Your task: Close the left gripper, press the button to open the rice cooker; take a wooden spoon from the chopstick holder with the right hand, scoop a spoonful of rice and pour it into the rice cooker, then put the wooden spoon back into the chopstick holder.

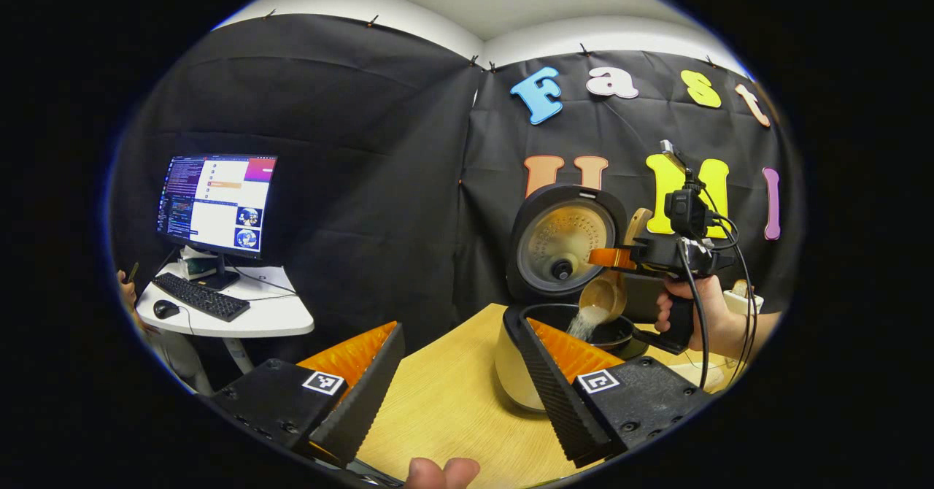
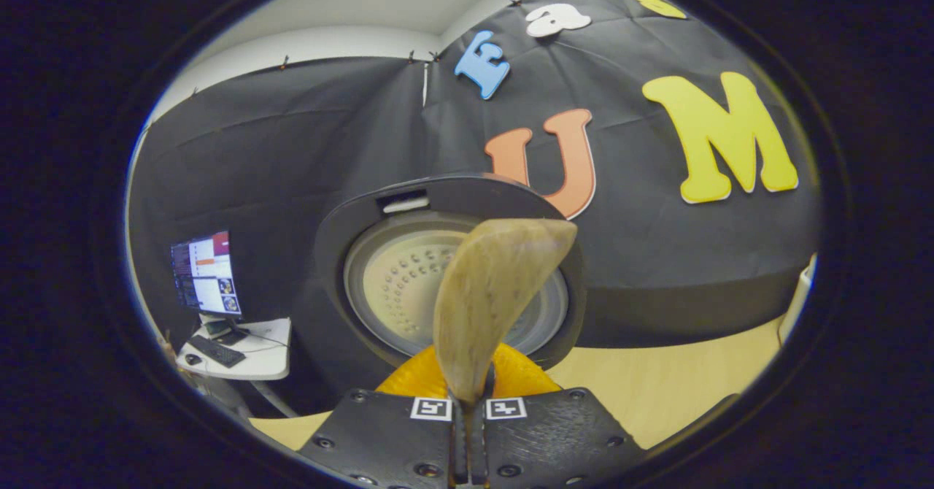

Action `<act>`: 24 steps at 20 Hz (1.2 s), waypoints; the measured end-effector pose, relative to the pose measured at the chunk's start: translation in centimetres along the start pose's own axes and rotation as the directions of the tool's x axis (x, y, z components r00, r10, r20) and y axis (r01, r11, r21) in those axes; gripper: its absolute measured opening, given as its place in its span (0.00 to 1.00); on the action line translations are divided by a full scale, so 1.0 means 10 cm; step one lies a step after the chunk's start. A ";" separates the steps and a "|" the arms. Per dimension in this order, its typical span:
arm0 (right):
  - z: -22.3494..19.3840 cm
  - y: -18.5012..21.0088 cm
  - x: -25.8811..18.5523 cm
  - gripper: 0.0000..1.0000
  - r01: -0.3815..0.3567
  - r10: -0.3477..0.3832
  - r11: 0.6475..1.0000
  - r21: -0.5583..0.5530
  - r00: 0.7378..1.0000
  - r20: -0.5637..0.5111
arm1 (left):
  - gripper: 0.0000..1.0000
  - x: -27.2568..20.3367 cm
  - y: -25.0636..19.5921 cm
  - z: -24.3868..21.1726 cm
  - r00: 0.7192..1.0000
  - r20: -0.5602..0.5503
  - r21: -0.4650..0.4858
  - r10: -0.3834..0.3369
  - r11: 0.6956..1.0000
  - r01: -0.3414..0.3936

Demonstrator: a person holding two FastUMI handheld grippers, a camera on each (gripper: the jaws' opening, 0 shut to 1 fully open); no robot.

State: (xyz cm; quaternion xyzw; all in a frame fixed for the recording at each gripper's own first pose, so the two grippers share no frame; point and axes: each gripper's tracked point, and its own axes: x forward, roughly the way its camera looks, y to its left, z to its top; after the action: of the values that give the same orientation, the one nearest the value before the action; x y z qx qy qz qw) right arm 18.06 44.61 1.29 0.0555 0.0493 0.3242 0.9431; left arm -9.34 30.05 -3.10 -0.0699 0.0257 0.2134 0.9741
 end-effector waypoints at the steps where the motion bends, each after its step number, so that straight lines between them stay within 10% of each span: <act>1: 0.01 -0.01 0.01 0.01 0.003 -0.003 0.999 -0.036 1.000 0.003 | 1.00 0.00 0.00 -0.01 1.000 -0.001 -0.002 0.001 1.000 -0.001; 18: 0.21 0.17 -0.10 0.02 0.043 0.004 0.831 -0.555 0.997 0.082 | 1.00 -0.04 0.04 0.00 1.000 0.022 -0.013 0.017 1.000 -0.017; 24: 0.28 0.25 -0.15 0.02 0.027 0.024 0.864 -0.503 0.995 0.095 | 1.00 -0.10 0.11 0.02 0.999 0.027 -0.018 0.021 1.000 -0.021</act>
State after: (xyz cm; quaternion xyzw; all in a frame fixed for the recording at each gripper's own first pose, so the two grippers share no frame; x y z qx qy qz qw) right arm 15.70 45.45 4.49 -0.1766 -0.0832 0.3219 0.9264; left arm -10.67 30.65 -3.00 -0.0752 0.0111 0.2249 0.9714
